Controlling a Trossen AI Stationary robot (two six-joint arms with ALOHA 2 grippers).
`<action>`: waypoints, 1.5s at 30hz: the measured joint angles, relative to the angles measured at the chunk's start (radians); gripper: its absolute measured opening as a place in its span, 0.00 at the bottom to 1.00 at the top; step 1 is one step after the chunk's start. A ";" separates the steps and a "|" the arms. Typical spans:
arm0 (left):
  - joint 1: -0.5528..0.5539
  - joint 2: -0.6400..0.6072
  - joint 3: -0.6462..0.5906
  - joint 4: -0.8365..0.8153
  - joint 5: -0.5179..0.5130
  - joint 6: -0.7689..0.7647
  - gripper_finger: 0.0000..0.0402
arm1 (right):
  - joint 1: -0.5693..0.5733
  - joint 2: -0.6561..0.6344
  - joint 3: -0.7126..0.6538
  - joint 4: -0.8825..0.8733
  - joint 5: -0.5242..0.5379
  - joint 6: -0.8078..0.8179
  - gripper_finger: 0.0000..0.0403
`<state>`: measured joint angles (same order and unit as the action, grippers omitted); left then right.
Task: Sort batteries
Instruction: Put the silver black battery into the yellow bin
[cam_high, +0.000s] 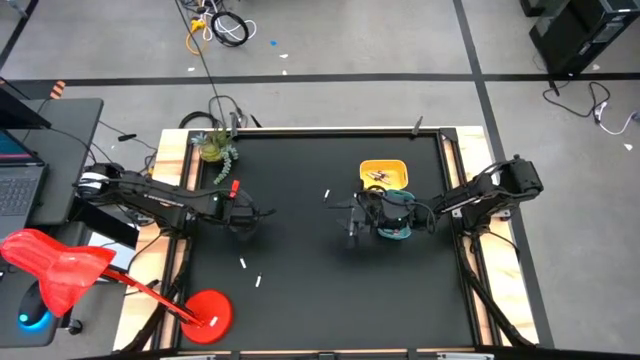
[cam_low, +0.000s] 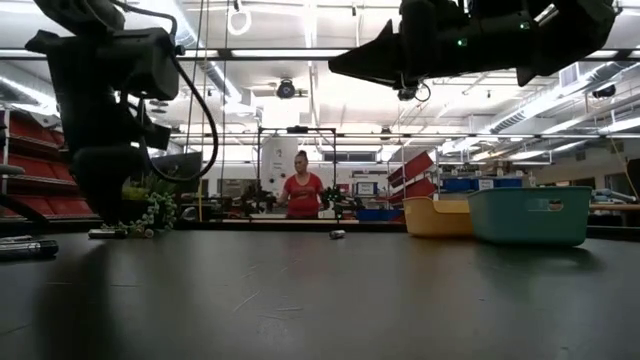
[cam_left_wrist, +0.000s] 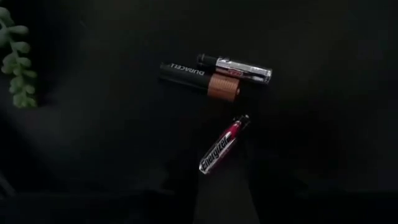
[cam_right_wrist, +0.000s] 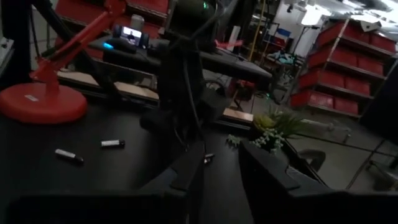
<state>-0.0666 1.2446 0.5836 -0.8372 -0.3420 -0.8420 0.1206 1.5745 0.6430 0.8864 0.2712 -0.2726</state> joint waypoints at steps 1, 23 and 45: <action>0.000 0.000 -0.006 0.008 0.000 0.001 0.33 | -0.005 0.000 0.000 0.003 -0.009 0.000 0.27; 0.001 -0.005 -0.132 0.209 0.117 0.057 0.30 | -0.024 0.000 0.000 0.002 -0.046 0.015 0.27; -0.002 0.003 -0.053 0.154 0.083 0.153 0.00 | -0.033 0.000 0.000 -0.032 -0.046 0.036 0.27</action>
<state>-0.0682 1.2480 0.5310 -0.6835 -0.2587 -0.6888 0.0876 1.5745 0.6430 0.8548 0.2249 -0.2365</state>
